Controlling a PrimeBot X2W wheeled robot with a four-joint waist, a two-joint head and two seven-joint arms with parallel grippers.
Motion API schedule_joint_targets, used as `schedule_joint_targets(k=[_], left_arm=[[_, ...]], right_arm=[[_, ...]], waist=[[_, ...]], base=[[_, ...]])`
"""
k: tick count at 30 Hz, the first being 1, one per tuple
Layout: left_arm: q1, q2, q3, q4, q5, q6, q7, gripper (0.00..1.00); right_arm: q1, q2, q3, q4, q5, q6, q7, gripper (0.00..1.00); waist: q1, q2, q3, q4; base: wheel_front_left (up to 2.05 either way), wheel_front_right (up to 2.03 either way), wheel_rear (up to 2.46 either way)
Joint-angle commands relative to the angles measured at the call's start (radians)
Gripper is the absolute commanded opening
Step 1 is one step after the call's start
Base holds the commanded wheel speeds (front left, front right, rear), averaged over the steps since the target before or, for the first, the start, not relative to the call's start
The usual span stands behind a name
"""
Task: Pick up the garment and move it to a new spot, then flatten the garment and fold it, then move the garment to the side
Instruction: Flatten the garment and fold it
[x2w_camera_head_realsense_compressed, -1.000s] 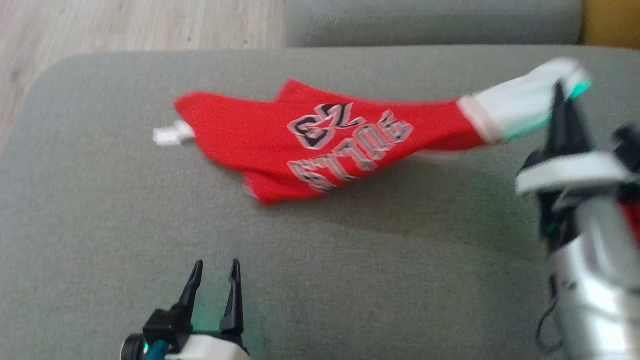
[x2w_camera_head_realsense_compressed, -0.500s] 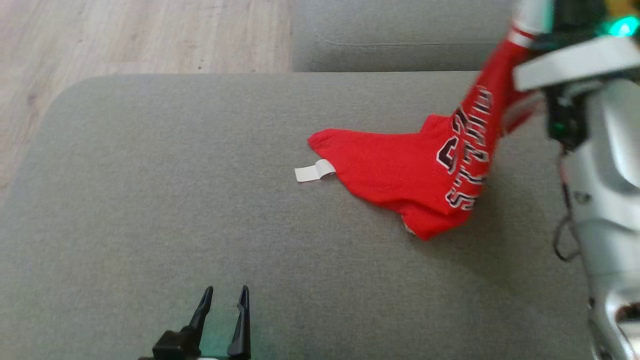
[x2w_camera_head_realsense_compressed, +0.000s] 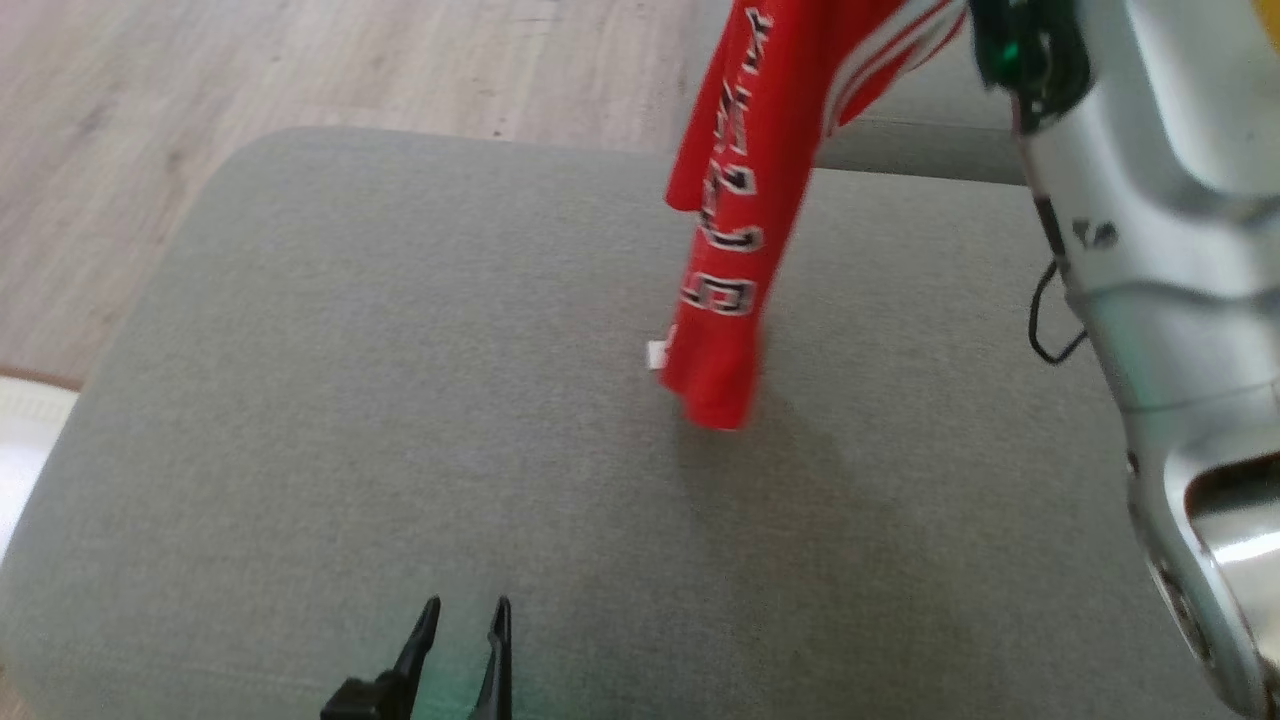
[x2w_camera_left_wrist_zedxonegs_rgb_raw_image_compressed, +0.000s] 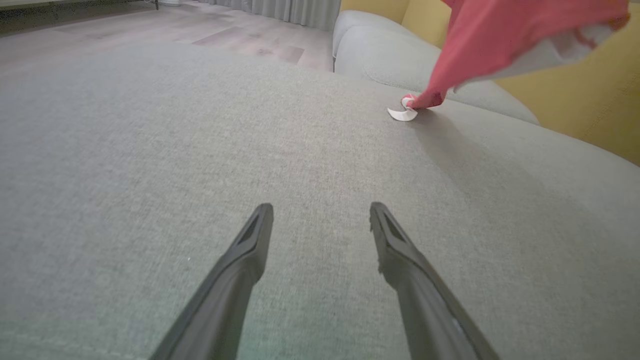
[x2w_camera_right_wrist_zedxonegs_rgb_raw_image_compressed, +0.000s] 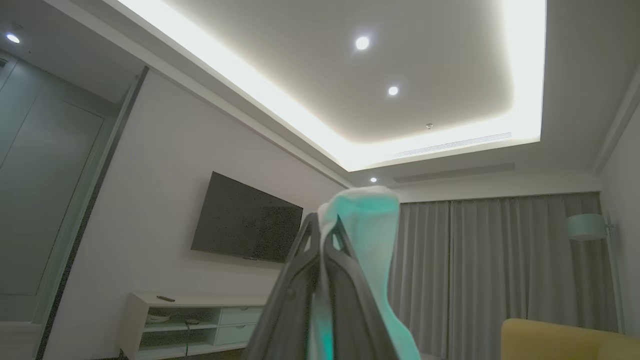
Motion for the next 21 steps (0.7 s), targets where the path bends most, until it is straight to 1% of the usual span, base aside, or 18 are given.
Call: schedule_joint_targets(k=[1,4,6,7,9,12,17,18,19,21], left_arm=[[-0.009,-0.001,0.022,-0.017,-0.001,-0.001,-0.005,1.0],[-0.007,-0.001,0.02,-0.015,-0.005,0.0,-0.005,1.0],[-0.009,-0.001,0.014,-0.018,-0.008,0.0,-0.005,1.0],[-0.009,-0.001,0.014,-0.018,-0.008,0.0,-0.005,1.0],[-0.013,-0.001,0.003,-0.02,-0.014,0.002,-0.005,1.0],[-0.024,-0.001,-0.011,-0.025,-0.028,0.008,-0.005,1.0],[-0.064,-0.001,-0.057,-0.026,-0.045,0.01,-0.005,1.0],[-0.074,-0.001,-0.069,-0.027,-0.047,0.012,-0.005,1.0],[-0.084,-0.001,-0.079,-0.029,-0.05,0.014,-0.005,1.0],[-0.101,-0.001,-0.097,-0.032,-0.055,0.019,-0.005,1.0]], right_arm=[[-0.065,0.035,-0.017,-0.012,0.01,0.007,-0.008,0.0],[-0.108,0.038,-0.056,0.043,0.003,0.007,-0.011,0.0],[-0.13,0.039,-0.087,0.099,-0.027,0.007,-0.012,0.0],[-0.13,0.039,-0.087,0.099,-0.027,0.007,-0.012,0.0],[-0.138,0.026,-0.121,0.173,-0.073,0.007,-0.007,0.0],[-0.129,-0.02,-0.172,0.303,-0.156,0.007,0.026,0.0],[-0.06,-0.123,-0.23,0.499,-0.298,0.007,0.062,0.0],[-0.043,-0.143,-0.249,0.53,-0.317,0.007,0.065,0.1],[-0.027,-0.161,-0.267,0.559,-0.334,0.007,0.067,0.99],[0.002,-0.197,-0.312,0.611,-0.359,0.007,0.066,1.0]], waist=[[0.0,0.0,0.0,0.021],[0.0,0.0,0.012,0.036],[0.0,0.0,0.028,0.043],[0.0,0.0,0.028,0.043],[0.0,0.0,0.044,0.049],[0.0,0.0,0.073,0.055],[0.0,0.0,0.138,0.085],[0.0,0.0,0.153,0.09],[0.0,0.0,0.166,0.094],[0.0,0.0,0.187,0.103]], base=[[0.0,0.0,0.0],[0.0,0.0,0.0],[0.0,0.0,0.0],[0.0,0.0,0.0],[0.0,0.0,0.0],[0.0,0.0,0.0],[0.0,0.0,0.0],[0.0,0.0,0.0],[0.0,0.0,0.0],[0.0,0.0,0.0]])
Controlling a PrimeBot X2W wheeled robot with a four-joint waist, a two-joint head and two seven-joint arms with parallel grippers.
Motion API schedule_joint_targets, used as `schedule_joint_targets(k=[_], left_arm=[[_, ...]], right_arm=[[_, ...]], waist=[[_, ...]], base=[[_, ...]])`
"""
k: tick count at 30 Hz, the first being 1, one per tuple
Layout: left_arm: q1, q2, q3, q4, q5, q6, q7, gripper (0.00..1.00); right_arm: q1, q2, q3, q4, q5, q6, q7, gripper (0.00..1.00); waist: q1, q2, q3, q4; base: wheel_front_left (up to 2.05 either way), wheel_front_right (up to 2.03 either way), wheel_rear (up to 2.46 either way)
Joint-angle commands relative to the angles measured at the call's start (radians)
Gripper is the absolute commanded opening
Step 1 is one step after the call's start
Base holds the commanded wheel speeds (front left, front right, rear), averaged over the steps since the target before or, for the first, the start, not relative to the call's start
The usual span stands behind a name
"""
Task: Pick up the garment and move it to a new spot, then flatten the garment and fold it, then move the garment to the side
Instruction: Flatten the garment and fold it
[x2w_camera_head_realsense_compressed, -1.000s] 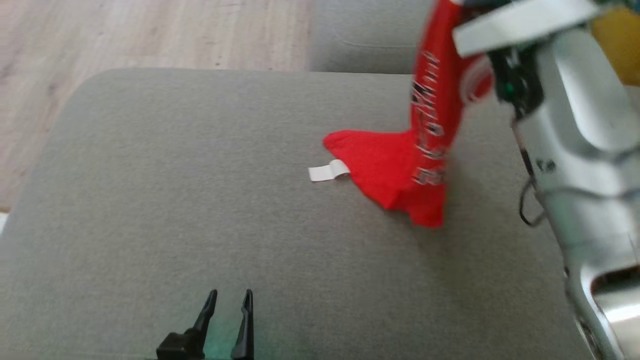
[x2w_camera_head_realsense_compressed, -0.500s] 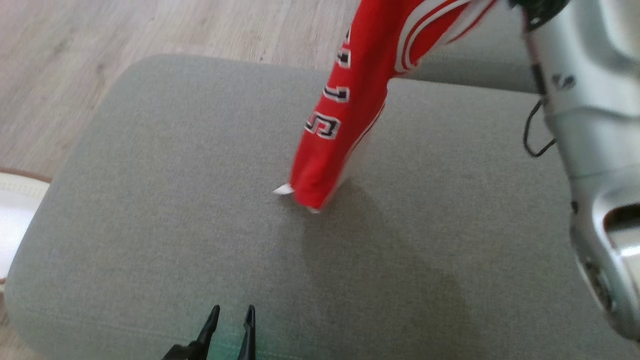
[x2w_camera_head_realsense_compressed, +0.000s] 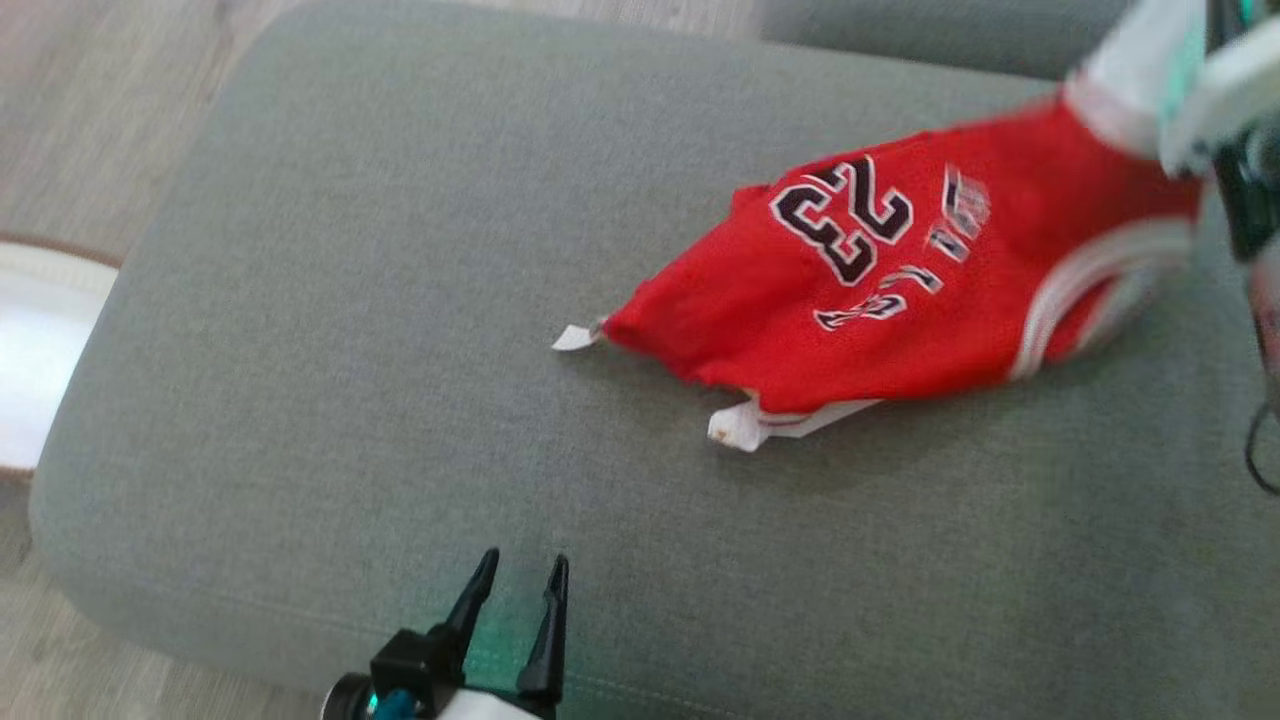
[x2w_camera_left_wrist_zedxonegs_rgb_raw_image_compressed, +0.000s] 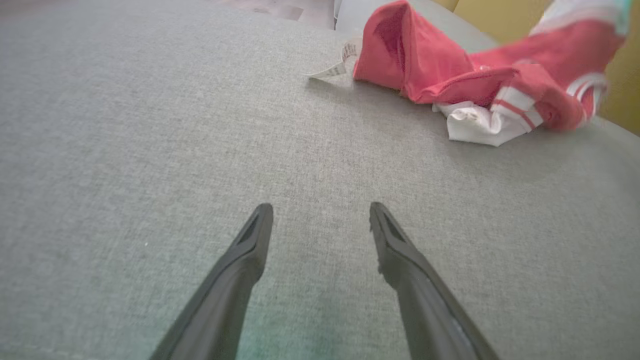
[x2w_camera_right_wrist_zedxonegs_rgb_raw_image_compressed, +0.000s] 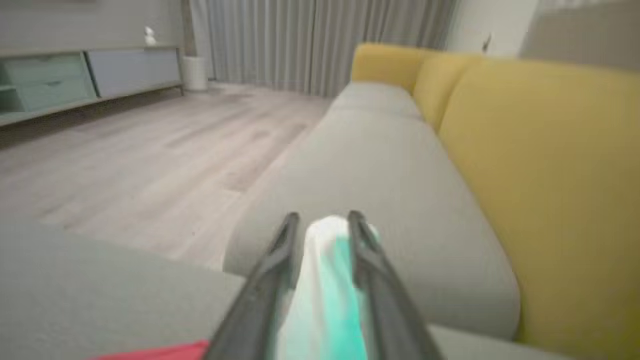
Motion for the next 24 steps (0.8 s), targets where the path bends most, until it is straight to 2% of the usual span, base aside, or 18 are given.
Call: schedule_joint_targets(k=[1,4,7,12,17,18,19,24], left_arm=[[-0.032,-0.002,0.023,-0.03,-0.006,0.009,-0.005,1.0],[-0.041,-0.002,0.016,-0.033,-0.011,0.017,-0.005,1.0],[-0.039,-0.002,0.021,-0.032,-0.009,0.024,-0.005,1.0],[-0.035,-0.002,0.038,-0.023,0.0,0.022,-0.005,1.0],[-0.028,-0.002,0.048,-0.019,0.009,0.015,-0.005,1.0],[-0.025,-0.002,0.049,-0.018,0.01,0.013,-0.005,1.0],[-0.022,-0.002,0.049,-0.017,0.014,0.01,-0.005,1.0],[-0.013,-0.002,0.05,-0.016,0.021,0.004,-0.005,1.0]], right_arm=[[-0.021,0.0,-0.002,-0.027,-0.01,0.007,-0.01,1.0],[0.032,-0.014,-0.05,0.007,-0.038,0.007,-0.035,1.0],[0.087,0.008,-0.072,0.013,-0.06,0.007,-0.061,1.0],[0.211,0.139,-0.03,-0.08,-0.022,0.007,-0.083,1.0],[0.431,0.215,0.155,-0.285,0.092,0.007,-0.084,1.0],[0.475,0.221,0.2,-0.322,0.122,0.007,-0.084,1.0],[0.553,0.227,0.289,-0.393,0.182,0.007,-0.084,1.0],[0.7,0.215,0.494,-0.527,0.313,0.007,-0.084,1.0]], waist=[[-0.0002,0.0,0.027,0.017],[-0.0002,0.0,0.035,0.016],[-0.0002,0.0,0.032,0.002],[-0.0002,0.0,0.007,-0.029],[-0.0002,0.0,-0.021,-0.051],[-0.0002,0.0,-0.026,-0.052],[-0.0002,0.0,-0.035,-0.054],[-0.0002,0.0,-0.048,-0.041]], base=[[0.0,0.0,0.0],[0.0,0.0,0.0],[0.0,0.0,0.0],[0.0,0.0,0.0],[0.0,0.0,0.0],[0.0,0.0,0.0],[0.0,0.0,0.0],[0.0,0.0,0.0]])
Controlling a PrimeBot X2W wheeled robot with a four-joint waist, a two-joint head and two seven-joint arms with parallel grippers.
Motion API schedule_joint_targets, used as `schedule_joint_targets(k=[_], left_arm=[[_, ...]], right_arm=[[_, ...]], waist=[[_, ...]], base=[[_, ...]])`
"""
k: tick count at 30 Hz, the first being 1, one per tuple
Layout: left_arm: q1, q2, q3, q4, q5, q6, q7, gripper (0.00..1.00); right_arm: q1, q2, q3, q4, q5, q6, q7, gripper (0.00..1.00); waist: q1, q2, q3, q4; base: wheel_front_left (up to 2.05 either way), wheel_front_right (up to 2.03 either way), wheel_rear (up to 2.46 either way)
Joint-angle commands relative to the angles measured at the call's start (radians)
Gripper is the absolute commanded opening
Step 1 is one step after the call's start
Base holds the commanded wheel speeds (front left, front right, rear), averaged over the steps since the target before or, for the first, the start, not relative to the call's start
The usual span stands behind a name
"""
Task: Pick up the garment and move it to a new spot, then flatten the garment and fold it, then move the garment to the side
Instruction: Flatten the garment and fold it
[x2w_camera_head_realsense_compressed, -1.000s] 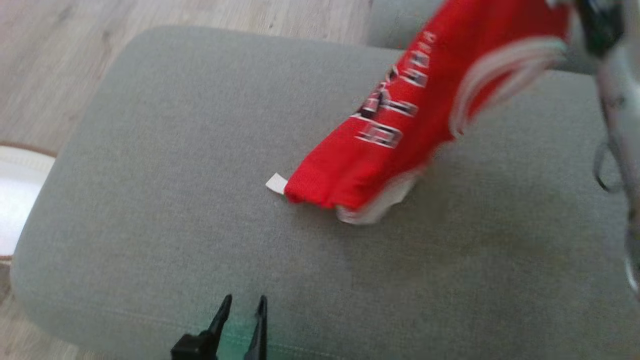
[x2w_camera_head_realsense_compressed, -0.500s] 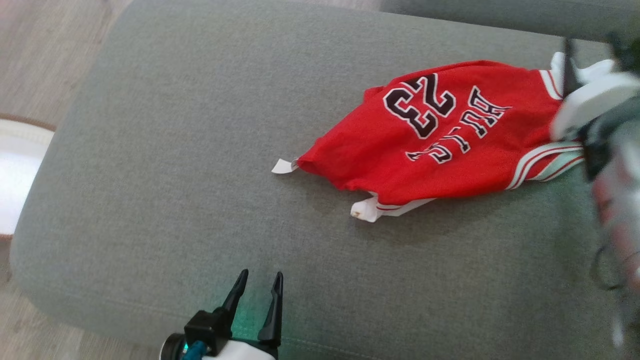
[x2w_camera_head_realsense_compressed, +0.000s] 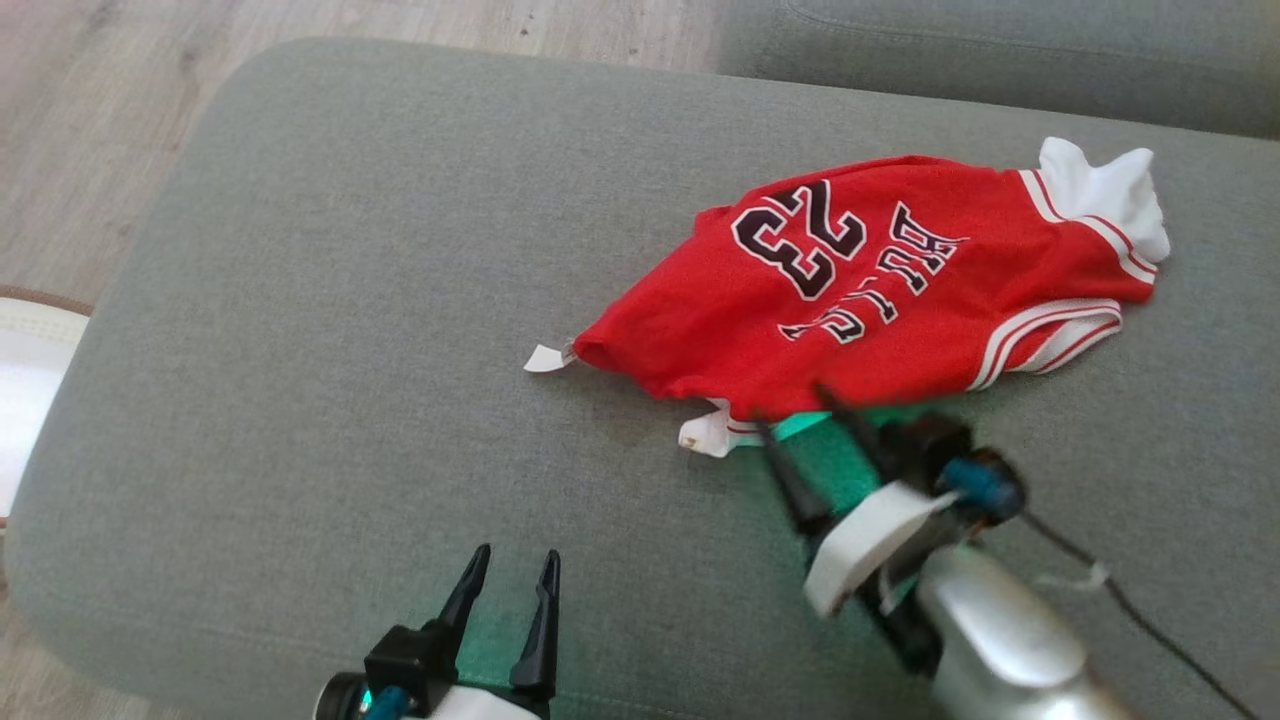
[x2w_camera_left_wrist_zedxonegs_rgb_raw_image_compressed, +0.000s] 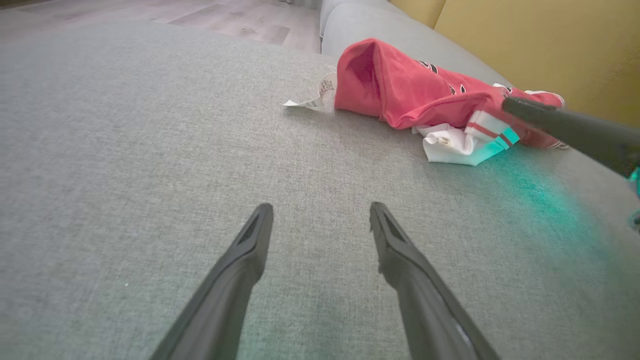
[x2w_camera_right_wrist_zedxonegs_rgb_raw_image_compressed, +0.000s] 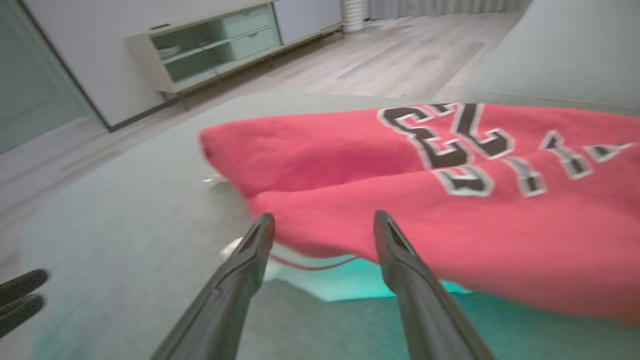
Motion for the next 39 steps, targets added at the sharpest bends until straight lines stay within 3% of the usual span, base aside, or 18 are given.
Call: schedule_joint_targets(k=[1,4,16,26,39], left_arm=[[0.003,-0.001,0.035,-0.022,0.011,-0.003,-0.005,1.0],[0.011,-0.001,0.037,-0.02,0.016,-0.008,-0.005,1.0],[0.013,-0.001,0.029,-0.025,0.003,-0.002,-0.005,1.0],[0.009,-0.001,0.026,-0.027,-0.002,0.002,-0.005,1.0],[0.002,-0.001,0.011,-0.027,-0.006,0.004,-0.005,1.0]], right_arm=[[0.002,-0.004,0.072,-0.058,0.044,0.007,-0.014,1.0],[0.021,-0.031,0.148,-0.067,0.087,0.007,-0.014,1.0],[-0.007,-0.026,0.205,0.04,0.114,0.007,-0.002,1.0],[-0.02,-0.008,0.065,0.032,0.005,0.007,-0.013,1.0],[-0.034,0.033,0.041,0.079,-0.041,0.007,-0.014,1.0]], waist=[[0.0002,-0.0001,-0.004,0.009],[0.0002,-0.0001,-0.005,0.021],[0.0002,-0.0001,0.014,0.069],[0.0002,-0.0001,0.017,0.052],[0.0002,-0.0001,0.032,0.075]], base=[[0.0,0.0,0.0],[0.0,0.0,0.0],[0.0,0.0,0.0],[0.0,0.0,0.0],[0.0,0.0,0.0]])
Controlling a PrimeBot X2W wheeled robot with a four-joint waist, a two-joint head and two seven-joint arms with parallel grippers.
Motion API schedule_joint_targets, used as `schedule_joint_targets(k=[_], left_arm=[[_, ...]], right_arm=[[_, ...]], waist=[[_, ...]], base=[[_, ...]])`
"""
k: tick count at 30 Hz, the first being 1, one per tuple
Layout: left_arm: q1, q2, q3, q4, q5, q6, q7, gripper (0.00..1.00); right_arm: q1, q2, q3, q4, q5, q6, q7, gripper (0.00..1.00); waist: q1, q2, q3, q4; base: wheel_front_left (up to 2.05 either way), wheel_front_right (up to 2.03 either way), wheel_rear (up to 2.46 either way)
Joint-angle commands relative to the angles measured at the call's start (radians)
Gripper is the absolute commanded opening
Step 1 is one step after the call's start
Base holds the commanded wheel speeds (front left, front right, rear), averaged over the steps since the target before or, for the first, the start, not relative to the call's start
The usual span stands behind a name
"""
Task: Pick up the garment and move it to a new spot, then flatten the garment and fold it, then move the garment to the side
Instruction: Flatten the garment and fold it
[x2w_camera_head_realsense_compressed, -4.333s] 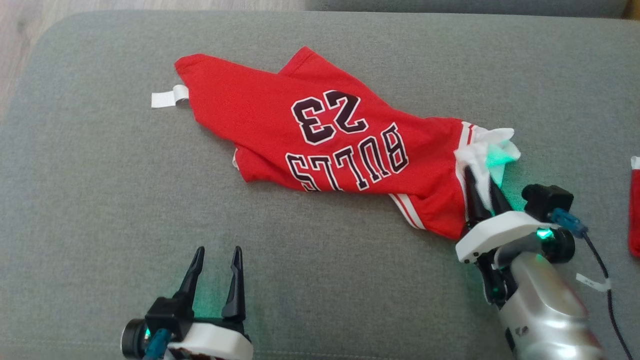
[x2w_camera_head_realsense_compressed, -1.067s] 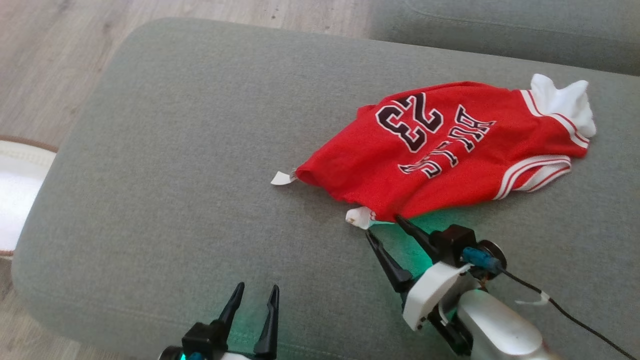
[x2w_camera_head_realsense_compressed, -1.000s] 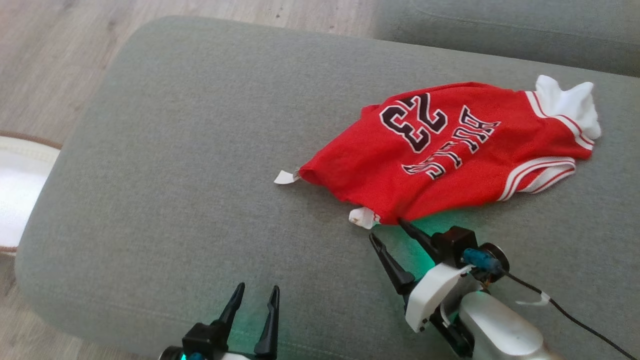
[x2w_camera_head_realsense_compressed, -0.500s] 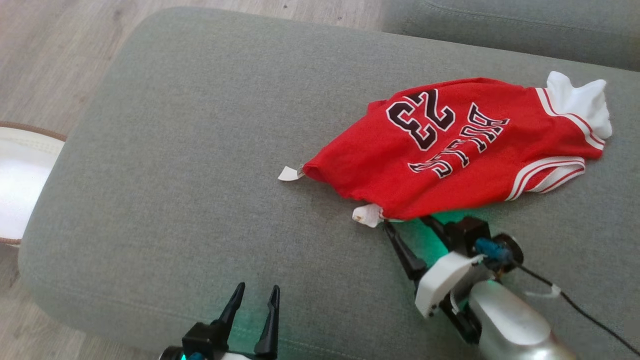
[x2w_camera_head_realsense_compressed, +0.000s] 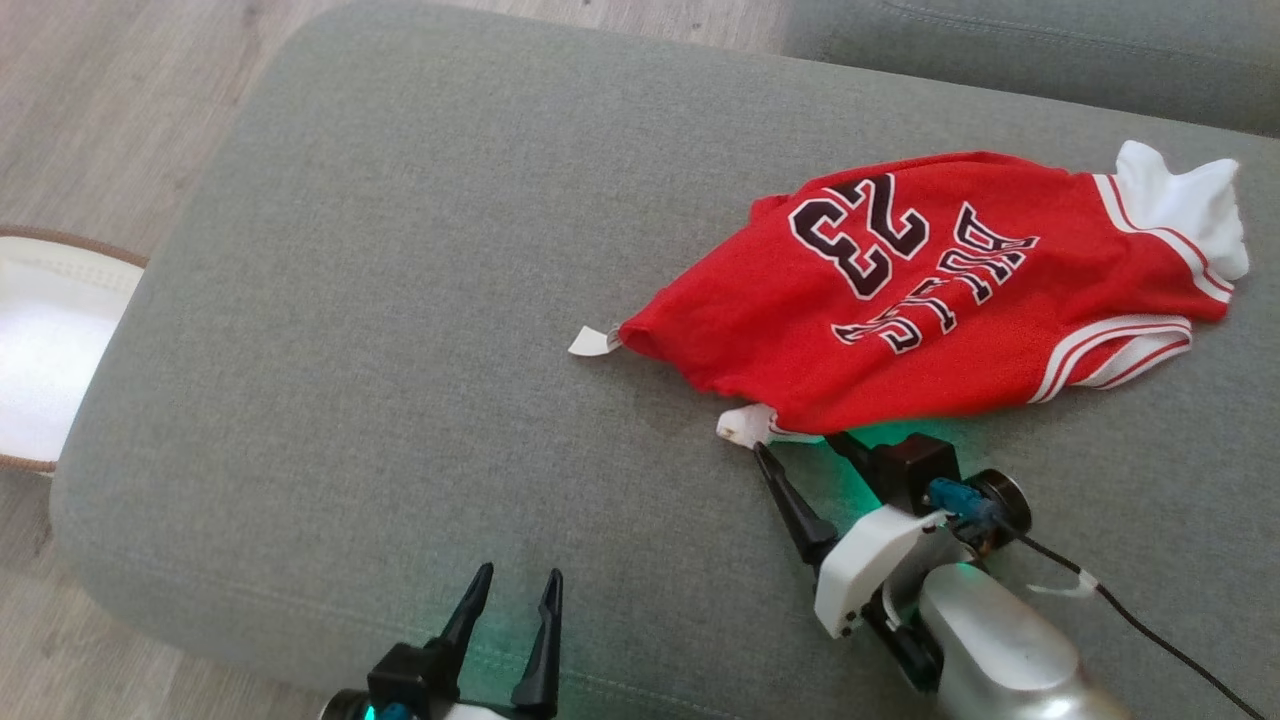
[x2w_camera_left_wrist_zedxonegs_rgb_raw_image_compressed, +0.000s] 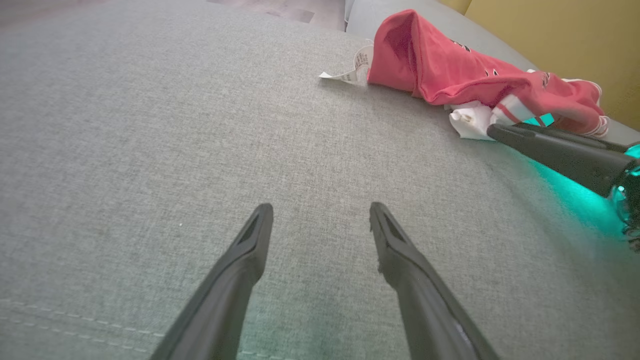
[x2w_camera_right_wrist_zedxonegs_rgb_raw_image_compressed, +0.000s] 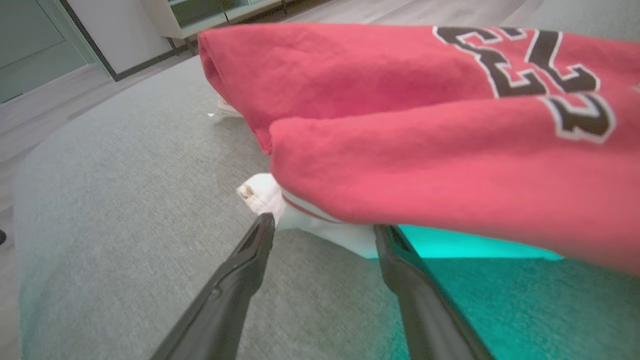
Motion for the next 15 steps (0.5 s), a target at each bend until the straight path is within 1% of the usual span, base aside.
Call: schedule_joint_targets(k=[1,5,6,7,8,9,15], left_arm=[[-0.026,-0.002,0.023,-0.024,-0.012,0.003,-0.005,1.0],[-0.028,-0.002,0.016,-0.024,-0.016,0.003,-0.005,1.0],[-0.029,-0.002,0.014,-0.024,-0.018,0.004,-0.005,1.0],[-0.03,-0.002,0.012,-0.025,-0.019,0.004,-0.005,1.0],[-0.032,-0.002,0.011,-0.026,-0.02,0.005,-0.005,1.0],[-0.033,-0.002,0.01,-0.027,-0.021,0.007,-0.005,1.0],[-0.031,-0.002,0.018,-0.029,-0.022,0.009,-0.005,1.0]], right_arm=[[-0.038,0.022,-0.002,0.0,-0.019,0.007,-0.014,1.0],[-0.05,0.024,-0.024,0.024,-0.025,0.007,-0.014,1.0],[-0.05,0.024,-0.022,0.024,-0.022,0.007,-0.014,0.91],[-0.051,0.025,-0.02,0.024,-0.018,0.007,-0.014,0.51],[-0.051,0.025,-0.018,0.024,-0.013,0.007,-0.014,0.22],[-0.052,0.025,-0.017,0.023,-0.012,0.007,-0.014,0.0],[-0.044,0.025,-0.039,0.007,-0.014,0.007,-0.014,0.0]], waist=[[0.0,-0.0001,0.004,0.005],[0.0,-0.0001,0.009,0.012],[0.0,-0.0001,0.01,0.013],[0.0,-0.0001,0.012,0.013],[0.0,-0.0001,0.013,0.013],[0.0,-0.0001,0.014,0.011],[0.0,-0.0001,0.01,-0.014]], base=[[0.0,0.0,0.0],[0.0,0.0,0.0],[0.0,0.0,0.0],[0.0,0.0,0.0],[0.0,0.0,0.0],[0.0,0.0,0.0],[0.0,0.0,0.0]])
